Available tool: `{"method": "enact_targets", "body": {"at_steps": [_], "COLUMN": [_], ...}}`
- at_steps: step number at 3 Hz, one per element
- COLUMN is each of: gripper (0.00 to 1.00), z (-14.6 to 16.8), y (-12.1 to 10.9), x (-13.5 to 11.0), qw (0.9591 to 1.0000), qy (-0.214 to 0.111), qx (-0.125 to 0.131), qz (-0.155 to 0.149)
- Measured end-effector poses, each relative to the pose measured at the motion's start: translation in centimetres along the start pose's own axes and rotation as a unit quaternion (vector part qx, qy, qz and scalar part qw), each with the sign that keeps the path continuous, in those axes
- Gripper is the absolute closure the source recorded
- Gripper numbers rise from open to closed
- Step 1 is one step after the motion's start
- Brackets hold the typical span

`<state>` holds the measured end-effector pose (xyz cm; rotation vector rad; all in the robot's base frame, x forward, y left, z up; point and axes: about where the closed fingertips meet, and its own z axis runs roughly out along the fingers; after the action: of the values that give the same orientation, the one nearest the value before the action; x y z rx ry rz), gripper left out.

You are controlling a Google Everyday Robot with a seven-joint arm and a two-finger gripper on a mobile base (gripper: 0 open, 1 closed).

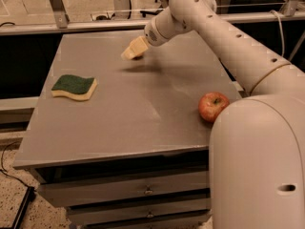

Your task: Move orange near apple

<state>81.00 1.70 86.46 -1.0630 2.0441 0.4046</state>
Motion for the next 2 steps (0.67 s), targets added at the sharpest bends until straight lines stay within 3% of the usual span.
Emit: {"method": "enact_targets", "body": {"at_steps": [2], "gripper": [0.49], "z": [1.4], "y": [1.12], "x": [-0.2], "qw": [0.9999], "qy": [-0.004], "qx": [-0.014], "qz": [-0.008]}}
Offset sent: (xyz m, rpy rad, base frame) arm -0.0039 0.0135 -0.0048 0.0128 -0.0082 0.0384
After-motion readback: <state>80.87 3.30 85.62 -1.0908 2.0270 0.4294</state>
